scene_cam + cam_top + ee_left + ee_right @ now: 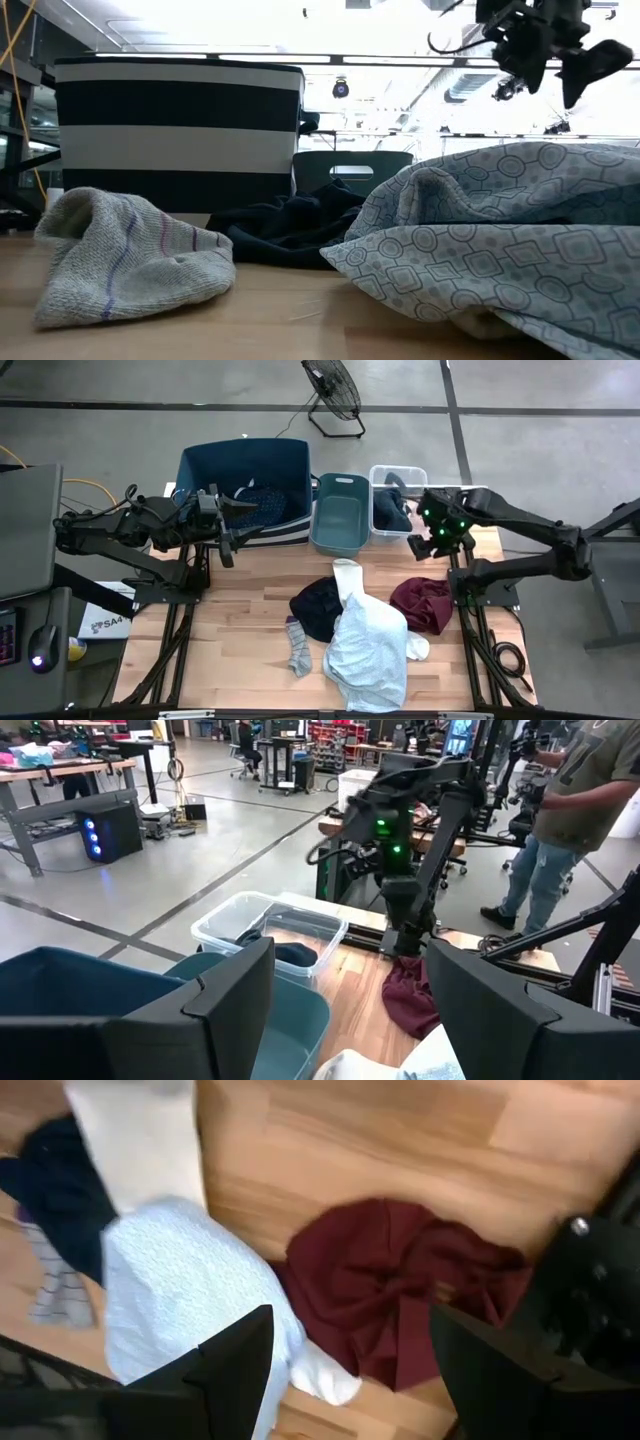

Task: Pick & Place Cloths
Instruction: Put the red underwear into the transparent bin

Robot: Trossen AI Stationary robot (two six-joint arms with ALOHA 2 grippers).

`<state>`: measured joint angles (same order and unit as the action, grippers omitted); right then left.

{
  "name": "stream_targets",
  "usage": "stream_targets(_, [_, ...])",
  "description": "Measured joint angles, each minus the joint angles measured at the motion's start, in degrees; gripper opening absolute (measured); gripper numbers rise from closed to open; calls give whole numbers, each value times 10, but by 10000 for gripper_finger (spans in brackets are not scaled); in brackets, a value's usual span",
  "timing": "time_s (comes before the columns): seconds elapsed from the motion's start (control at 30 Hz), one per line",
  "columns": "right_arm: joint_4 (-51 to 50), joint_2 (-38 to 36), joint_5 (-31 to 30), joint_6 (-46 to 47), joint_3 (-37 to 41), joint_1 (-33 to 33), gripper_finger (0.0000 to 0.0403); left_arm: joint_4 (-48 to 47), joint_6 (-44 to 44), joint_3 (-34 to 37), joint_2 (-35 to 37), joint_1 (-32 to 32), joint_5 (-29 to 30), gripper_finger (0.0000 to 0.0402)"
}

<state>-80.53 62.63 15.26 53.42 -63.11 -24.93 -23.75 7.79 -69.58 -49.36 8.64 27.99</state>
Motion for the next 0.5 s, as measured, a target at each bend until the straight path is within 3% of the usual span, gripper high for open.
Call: stream_targets(0.5, [4,0,-121,262,0,241,258,-94,30,0,6,0,-5,255])
